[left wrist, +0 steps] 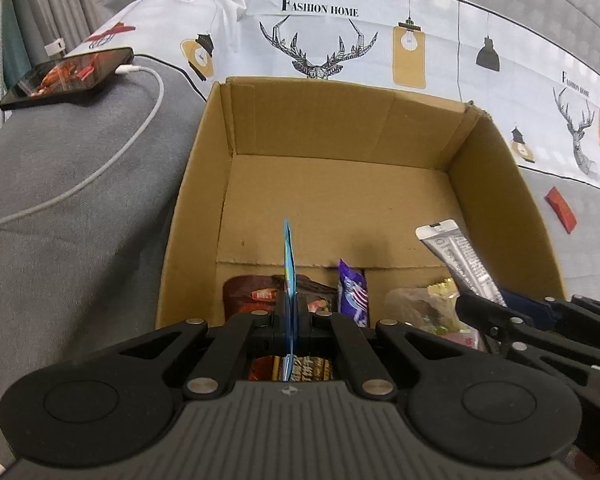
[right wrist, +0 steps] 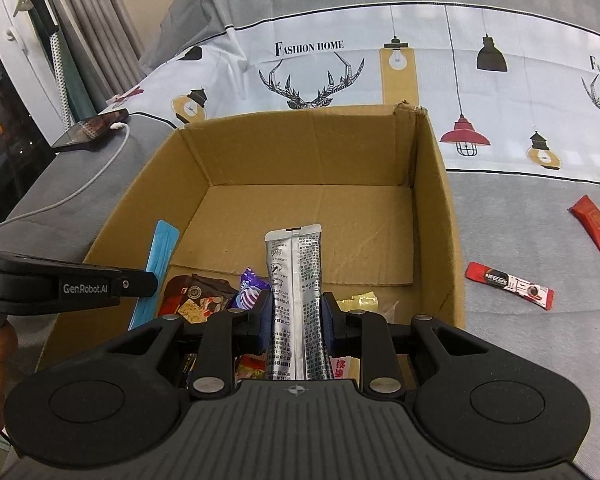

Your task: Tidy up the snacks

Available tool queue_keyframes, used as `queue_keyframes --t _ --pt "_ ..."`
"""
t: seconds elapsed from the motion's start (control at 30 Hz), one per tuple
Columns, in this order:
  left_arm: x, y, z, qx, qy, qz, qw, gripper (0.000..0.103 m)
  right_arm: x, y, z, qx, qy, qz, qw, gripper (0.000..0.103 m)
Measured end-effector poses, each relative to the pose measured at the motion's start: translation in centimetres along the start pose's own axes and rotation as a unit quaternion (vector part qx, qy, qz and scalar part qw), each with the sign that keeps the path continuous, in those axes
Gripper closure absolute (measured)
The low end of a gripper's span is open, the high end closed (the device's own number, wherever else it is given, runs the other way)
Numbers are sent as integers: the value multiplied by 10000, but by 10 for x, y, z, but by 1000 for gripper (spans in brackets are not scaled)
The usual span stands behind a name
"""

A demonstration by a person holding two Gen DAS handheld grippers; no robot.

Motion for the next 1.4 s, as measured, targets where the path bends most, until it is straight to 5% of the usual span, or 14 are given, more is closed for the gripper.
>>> queue_keyframes --t 0.03,0.07,0.1,0.17,0.2,0.33,0.63,1.4 --pt "0 1 0 37 55 -36 10000 99 0 1 -2 4 2 -9 10000 72" --pt "0 1 1 64 100 -81 9999 84 0 1 -3 17 -1 -34 10000 70" --pt "0 1 2 88 137 -120 9998 51 0 2 -3 52 -58 -73 9999 65" --pt "-1 1 9 181 191 -118 9996 3 2 3 -1 88 -109 -133 9998 43" --pt "-3 -1 14 300 212 -70 9993 2 3 4 1 106 -93 -172 9998 32" --pt "-7 -11 31 249 189 20 9995 1 6 5 15 139 -174 -243 9995 15" --pt "-11 -69 91 242 386 226 9987 1 -16 -27 76 49 -76 63 9999 11" --pt "15 -146 192 827 361 278 9955 1 -58 -105 214 1105 -110 1078 9880 4"
Point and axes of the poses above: each gripper's, at about its wrist camera, not at the fingertips, and z roughly against the way its jaws point, x to its right, y to its top, the point moved 2 cm from there along -z, roughly the way its jaws point, and after that the axes turned 1 degree about -z, right-handed, at the moved point
